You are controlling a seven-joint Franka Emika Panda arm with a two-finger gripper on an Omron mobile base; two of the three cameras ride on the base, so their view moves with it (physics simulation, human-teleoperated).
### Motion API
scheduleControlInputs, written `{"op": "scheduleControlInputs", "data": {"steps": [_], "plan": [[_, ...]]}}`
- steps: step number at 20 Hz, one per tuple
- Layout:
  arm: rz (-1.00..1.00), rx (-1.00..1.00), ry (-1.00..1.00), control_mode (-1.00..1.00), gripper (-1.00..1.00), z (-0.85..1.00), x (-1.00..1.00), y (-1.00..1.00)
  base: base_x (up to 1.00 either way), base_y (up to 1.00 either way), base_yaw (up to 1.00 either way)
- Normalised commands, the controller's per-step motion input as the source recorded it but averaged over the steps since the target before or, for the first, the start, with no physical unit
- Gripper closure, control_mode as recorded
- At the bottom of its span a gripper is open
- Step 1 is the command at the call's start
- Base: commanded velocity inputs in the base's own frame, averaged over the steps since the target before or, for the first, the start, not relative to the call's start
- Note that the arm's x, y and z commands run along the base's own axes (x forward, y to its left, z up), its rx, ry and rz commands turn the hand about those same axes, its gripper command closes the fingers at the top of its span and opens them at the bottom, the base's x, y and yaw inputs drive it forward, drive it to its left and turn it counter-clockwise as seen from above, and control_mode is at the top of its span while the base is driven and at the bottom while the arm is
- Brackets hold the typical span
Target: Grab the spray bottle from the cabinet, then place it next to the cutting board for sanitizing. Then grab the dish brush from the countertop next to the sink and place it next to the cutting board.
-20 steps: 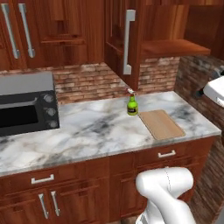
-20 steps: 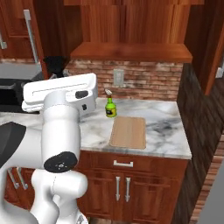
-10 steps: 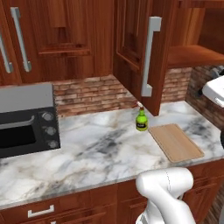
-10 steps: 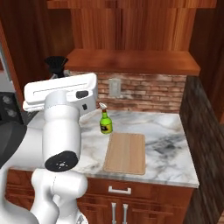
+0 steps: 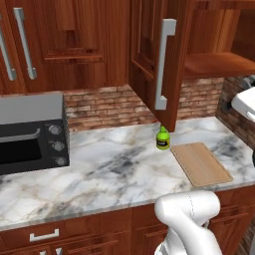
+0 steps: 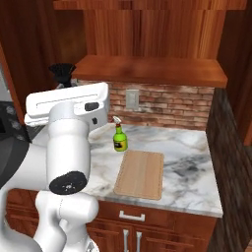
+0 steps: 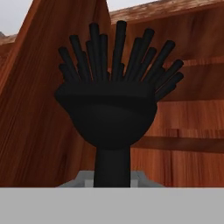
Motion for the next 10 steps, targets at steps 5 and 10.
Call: {"op": "scheduleControlInputs", "data": {"steps": [5, 10], "plan": [[0.0, 0.0, 0.0, 1.0, 1.0, 0.0, 0.0, 0.0, 0.06, -0.28, 0.11], [0.0, 0.0, 0.0, 1.0, 1.0, 0.0, 0.0, 0.0, 0.04, -0.19, 0.08]]}}
